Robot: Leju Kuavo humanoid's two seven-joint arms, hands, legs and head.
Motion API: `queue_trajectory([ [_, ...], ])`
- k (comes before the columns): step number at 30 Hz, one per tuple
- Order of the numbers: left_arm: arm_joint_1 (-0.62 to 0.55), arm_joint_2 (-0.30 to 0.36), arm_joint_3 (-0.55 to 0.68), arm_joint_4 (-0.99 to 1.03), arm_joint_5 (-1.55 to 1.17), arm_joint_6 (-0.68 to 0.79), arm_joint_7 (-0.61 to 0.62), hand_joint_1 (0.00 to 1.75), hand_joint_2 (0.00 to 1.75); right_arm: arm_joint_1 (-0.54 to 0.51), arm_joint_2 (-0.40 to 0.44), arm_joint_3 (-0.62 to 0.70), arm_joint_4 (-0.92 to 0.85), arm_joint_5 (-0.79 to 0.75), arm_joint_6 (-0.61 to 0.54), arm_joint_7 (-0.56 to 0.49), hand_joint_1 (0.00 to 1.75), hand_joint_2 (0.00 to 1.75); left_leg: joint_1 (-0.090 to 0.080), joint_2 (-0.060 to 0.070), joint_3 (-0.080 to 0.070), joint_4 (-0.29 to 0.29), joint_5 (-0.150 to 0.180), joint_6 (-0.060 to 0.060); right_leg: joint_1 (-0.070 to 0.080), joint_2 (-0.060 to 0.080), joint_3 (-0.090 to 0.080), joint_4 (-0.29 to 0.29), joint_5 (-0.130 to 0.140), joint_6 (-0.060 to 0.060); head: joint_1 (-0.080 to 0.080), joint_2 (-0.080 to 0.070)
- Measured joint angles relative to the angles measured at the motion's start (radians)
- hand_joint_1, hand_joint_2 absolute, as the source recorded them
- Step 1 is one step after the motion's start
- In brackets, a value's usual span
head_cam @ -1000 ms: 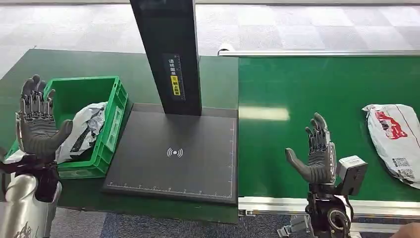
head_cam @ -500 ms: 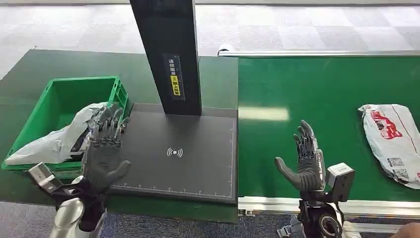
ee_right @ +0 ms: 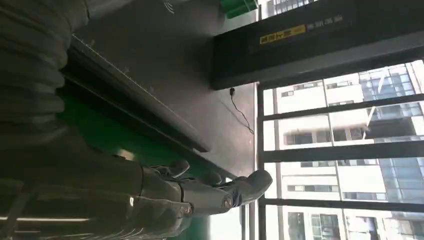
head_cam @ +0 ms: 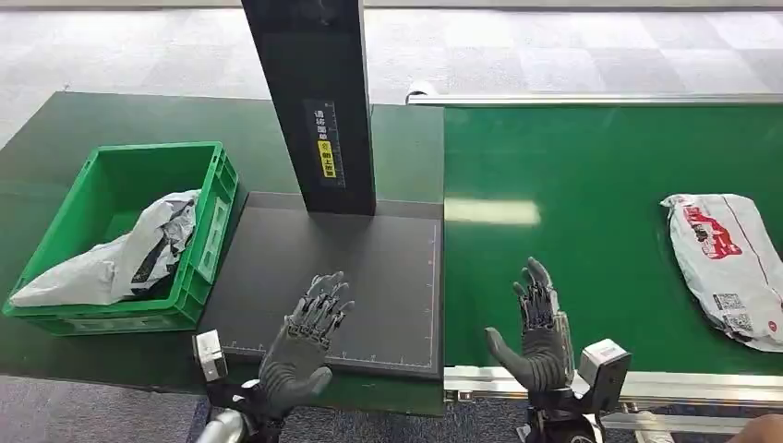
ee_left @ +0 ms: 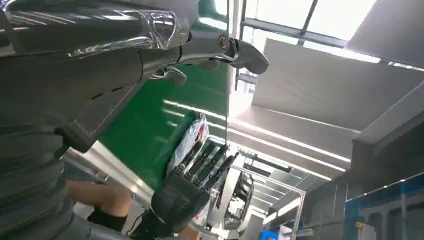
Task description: Moved the parcel from conveyor to table for the left to box.
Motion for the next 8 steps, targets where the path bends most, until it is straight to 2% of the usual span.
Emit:
queue_trajectory([
  [8,0.005,-0.024,-0.016,0.095,-0.004,-0.031,-0.008,0.0,1.75,0.016,0.024,0.0,0.001,0.005,0.013,-0.007,0.0,1.75,0.0,0.0,0.0,0.0,0.0,0.0,0.0,0.0,0.0,0.0,0.0,0.0,0.0,0.0],
])
